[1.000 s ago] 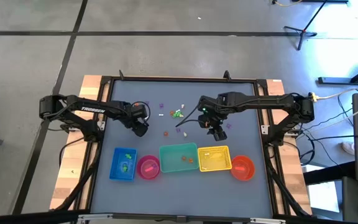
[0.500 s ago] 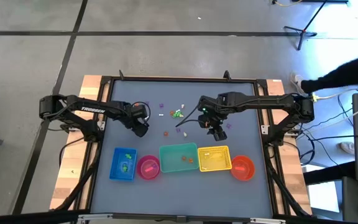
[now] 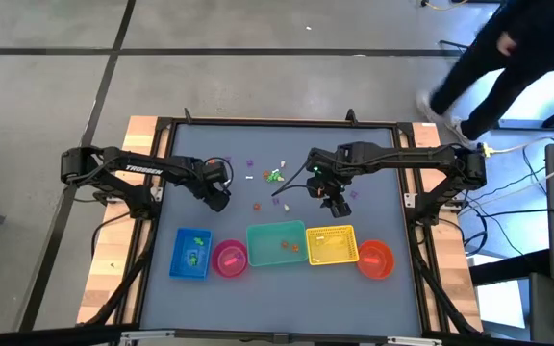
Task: Sort Halloween decoration
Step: Put the white skull toy into the orange bin
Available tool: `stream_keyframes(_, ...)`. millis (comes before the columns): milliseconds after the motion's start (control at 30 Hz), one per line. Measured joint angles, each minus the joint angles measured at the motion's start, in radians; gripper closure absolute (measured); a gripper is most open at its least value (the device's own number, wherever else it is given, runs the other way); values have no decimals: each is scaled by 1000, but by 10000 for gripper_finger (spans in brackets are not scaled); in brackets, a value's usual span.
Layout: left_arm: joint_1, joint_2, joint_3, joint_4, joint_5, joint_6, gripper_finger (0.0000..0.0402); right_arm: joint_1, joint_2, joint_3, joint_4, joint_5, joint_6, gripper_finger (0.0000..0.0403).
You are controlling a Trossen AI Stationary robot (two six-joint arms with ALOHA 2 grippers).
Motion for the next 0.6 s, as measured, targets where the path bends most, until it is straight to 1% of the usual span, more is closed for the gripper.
stream_keyframes(233,0,0,0,-2,0,0,342,0,0,0,0,0,0,237)
stream_keyframes(467,0,0,2,-1,-1,0,352,0,0,0,0,0,0,237)
stream_keyframes(600,-1,5,43,-9,-5,4,358,0,0,0,-2,0,0,237)
